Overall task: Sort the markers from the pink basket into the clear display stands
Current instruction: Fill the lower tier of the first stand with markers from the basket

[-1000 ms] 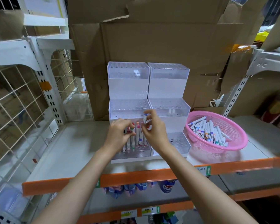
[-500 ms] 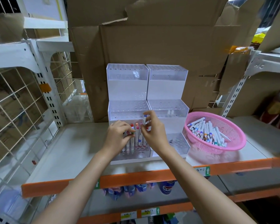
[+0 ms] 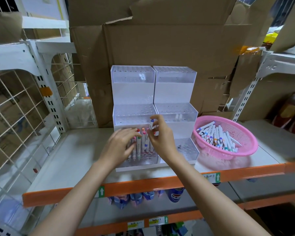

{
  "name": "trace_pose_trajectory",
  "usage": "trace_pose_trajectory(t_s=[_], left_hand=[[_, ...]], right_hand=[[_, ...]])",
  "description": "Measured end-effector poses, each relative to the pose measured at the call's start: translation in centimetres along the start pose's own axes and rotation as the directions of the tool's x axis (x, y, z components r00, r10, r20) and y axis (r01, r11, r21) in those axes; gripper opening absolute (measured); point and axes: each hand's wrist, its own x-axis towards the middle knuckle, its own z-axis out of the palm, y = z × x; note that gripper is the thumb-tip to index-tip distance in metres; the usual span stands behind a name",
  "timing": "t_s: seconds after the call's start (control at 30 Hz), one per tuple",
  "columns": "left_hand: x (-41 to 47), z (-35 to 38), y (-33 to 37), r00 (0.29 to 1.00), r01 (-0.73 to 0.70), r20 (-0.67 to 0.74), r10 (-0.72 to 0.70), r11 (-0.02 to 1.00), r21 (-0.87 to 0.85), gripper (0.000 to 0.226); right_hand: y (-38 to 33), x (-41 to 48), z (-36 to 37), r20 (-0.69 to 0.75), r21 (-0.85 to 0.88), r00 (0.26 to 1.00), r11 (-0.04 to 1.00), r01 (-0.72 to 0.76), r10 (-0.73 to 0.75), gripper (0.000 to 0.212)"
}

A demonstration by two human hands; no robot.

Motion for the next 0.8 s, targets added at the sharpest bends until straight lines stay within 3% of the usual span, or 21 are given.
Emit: trace_pose_trajectory(t_s=[0.4, 0.57, 0.8], left_hand=[[-1.2, -0.5, -0.5, 0.996, -0.034, 0.090, 0.029, 0.998, 0.057, 0.047], [-0.8, -0.9, -0.4, 0.996, -0.038, 0.088, 0.032, 0.997, 0.074, 0.045], [-1.0, -1.0, -0.5, 0.993, -0.050, 0.115, 0.040, 0.995, 0.085, 0.050]], right_hand=[[0.6, -0.8, 1.1, 0.050, -0.060, 0.998, 0.997, 0.044, -0.041, 0.016], [0.9, -1.0, 1.0, 0.061, -0.105, 0.991, 0.986, 0.127, -0.121, 0.006], [1.6, -1.1, 1.1, 0.099, -0.138, 0.974, 0.967, 0.215, -0.203, 0.010]])
